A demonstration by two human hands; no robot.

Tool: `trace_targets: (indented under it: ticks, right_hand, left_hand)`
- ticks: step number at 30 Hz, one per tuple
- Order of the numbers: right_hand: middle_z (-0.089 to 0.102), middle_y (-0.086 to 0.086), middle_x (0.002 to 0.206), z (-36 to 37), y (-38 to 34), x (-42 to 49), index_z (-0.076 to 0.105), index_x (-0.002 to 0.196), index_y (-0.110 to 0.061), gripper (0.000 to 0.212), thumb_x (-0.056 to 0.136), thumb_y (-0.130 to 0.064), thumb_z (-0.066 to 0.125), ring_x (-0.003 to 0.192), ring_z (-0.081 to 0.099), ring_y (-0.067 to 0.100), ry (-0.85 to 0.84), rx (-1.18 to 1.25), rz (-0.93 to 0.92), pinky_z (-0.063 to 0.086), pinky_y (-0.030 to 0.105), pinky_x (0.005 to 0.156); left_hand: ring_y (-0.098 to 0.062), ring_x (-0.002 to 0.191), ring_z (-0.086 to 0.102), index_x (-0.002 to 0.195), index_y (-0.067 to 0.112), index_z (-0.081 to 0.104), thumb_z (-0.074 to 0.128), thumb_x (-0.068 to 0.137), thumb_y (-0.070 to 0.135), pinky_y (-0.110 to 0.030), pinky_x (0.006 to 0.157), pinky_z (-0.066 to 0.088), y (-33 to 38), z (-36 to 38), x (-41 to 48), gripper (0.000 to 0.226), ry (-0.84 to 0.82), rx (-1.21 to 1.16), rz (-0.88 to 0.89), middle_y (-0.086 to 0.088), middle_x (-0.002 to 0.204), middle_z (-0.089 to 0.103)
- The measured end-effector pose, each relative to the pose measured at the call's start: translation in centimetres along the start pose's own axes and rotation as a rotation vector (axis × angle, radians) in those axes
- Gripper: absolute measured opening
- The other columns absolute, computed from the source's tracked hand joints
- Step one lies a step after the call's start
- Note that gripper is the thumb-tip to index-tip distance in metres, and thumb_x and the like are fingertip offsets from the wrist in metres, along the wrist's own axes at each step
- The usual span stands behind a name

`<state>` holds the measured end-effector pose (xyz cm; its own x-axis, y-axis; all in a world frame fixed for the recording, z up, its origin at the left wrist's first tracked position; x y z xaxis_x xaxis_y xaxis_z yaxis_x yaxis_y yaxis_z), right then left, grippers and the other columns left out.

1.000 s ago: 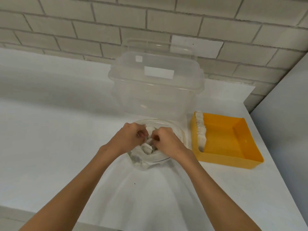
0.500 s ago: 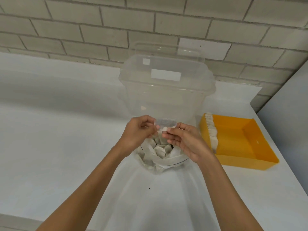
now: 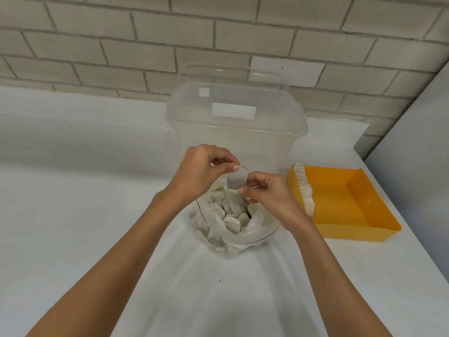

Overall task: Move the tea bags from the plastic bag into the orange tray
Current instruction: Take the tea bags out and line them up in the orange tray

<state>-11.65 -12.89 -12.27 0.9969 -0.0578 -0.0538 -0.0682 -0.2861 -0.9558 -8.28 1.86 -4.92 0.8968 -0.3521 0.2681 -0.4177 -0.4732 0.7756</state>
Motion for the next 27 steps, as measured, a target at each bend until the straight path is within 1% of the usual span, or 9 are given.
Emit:
trace_targets:
  ticks: [3,6,9,11,14,16,19,21,27]
  right_hand:
    - [0.072,0.003,0.082,-0.9,0.1,0.4,0.073,0.094,-0.017,0.021,0.080,-0.002,0.068,0.074,0.066,0.010,0.029,-0.276,-0.034,0.051,0.020,0.072]
    - [0.071,-0.005,0.076,0.5,0.7,-0.1,0.074,0.085,-0.018,0.020,0.078,-0.001,0.067,0.074,0.065,0.003,-0.100,-0.445,-0.032,0.050,0.016,0.075]
    - [0.068,-0.014,0.071,2.7,1.1,-1.3,0.075,0.082,-0.017,0.010,0.078,-0.009,0.072,0.066,0.059,-0.009,-0.222,-0.501,-0.030,0.044,0.005,0.066]
    - [0.067,-0.011,0.071,3.4,1.4,-1.4,0.075,0.084,-0.013,0.005,0.079,-0.013,0.073,0.065,0.057,-0.006,-0.240,-0.529,-0.038,0.040,0.004,0.061]
    - [0.070,0.001,0.078,4.0,1.8,-1.4,0.076,0.084,-0.007,0.007,0.081,-0.011,0.070,0.069,0.056,0.004,-0.246,-0.614,-0.050,0.039,0.005,0.057]
    - [0.072,0.001,0.078,3.6,1.6,-1.3,0.076,0.082,-0.008,0.007,0.081,-0.009,0.069,0.070,0.056,0.005,-0.227,-0.621,-0.066,0.039,0.004,0.058]
    - [0.067,-0.009,0.068,1.7,0.4,-1.1,0.074,0.077,-0.015,0.005,0.081,-0.013,0.071,0.063,0.057,-0.002,-0.182,-0.550,-0.067,0.039,0.005,0.060]
    - [0.067,-0.009,0.064,0.0,-0.8,-0.9,0.072,0.076,-0.017,0.006,0.081,-0.013,0.072,0.057,0.059,-0.002,-0.171,-0.487,-0.066,0.044,0.009,0.061]
    - [0.068,-0.002,0.063,-5.9,-4.3,-0.7,0.069,0.089,-0.018,0.014,0.082,-0.006,0.068,0.057,0.065,0.005,-0.066,-0.459,-0.106,0.048,0.015,0.061]
  left_hand:
    - [-0.006,0.082,0.060,0.087,0.028,0.076,0.073,0.083,0.029,-0.035,0.080,0.051,0.2,-0.2,0.0,0.006,0.007,0.167,0.016,0.012,0.087,0.069]
    - [-0.007,0.085,0.060,0.089,0.028,0.076,0.071,0.085,0.029,-0.036,0.080,0.050,0.0,-0.1,-0.3,0.007,-0.010,0.241,-0.001,0.012,0.089,0.068]
    - [-0.008,0.086,0.060,0.089,0.030,0.075,0.070,0.085,0.030,-0.035,0.080,0.050,-0.7,0.2,-0.7,0.007,-0.026,0.276,-0.032,0.012,0.091,0.067]
    - [-0.008,0.086,0.060,0.089,0.031,0.075,0.070,0.085,0.032,-0.035,0.080,0.050,-1.1,0.4,-0.9,0.006,-0.031,0.288,-0.052,0.011,0.091,0.067]
    - [-0.007,0.085,0.060,0.087,0.032,0.074,0.070,0.085,0.033,-0.038,0.080,0.051,-1.5,0.6,-1.2,0.005,-0.037,0.290,-0.069,0.012,0.090,0.066]
    - [-0.007,0.084,0.061,0.086,0.032,0.074,0.070,0.085,0.033,-0.039,0.081,0.051,-1.6,0.6,-1.3,0.004,-0.040,0.274,-0.078,0.013,0.090,0.066]
    - [-0.005,0.082,0.060,0.086,0.032,0.074,0.071,0.084,0.032,-0.039,0.082,0.051,-1.3,0.5,-1.1,0.004,-0.036,0.242,-0.089,0.013,0.089,0.067]
    - [-0.005,0.080,0.060,0.084,0.033,0.074,0.072,0.083,0.032,-0.041,0.083,0.051,-0.8,0.5,-0.7,0.003,-0.037,0.217,-0.084,0.013,0.088,0.067]
    - [-0.006,0.081,0.060,0.079,0.039,0.072,0.073,0.082,0.032,-0.043,0.086,0.051,1.4,1.4,1.1,0.008,-0.061,0.167,-0.050,0.012,0.089,0.068]
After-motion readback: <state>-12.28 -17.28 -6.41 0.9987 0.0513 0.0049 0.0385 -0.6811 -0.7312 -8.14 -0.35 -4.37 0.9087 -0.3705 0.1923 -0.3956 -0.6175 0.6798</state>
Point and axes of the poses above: each hand's wrist, its own x-axis towards the middle knuckle, its own z-axis out of the palm, y = z × x, the point moved 10 cm from there along x, towards the middle knuckle
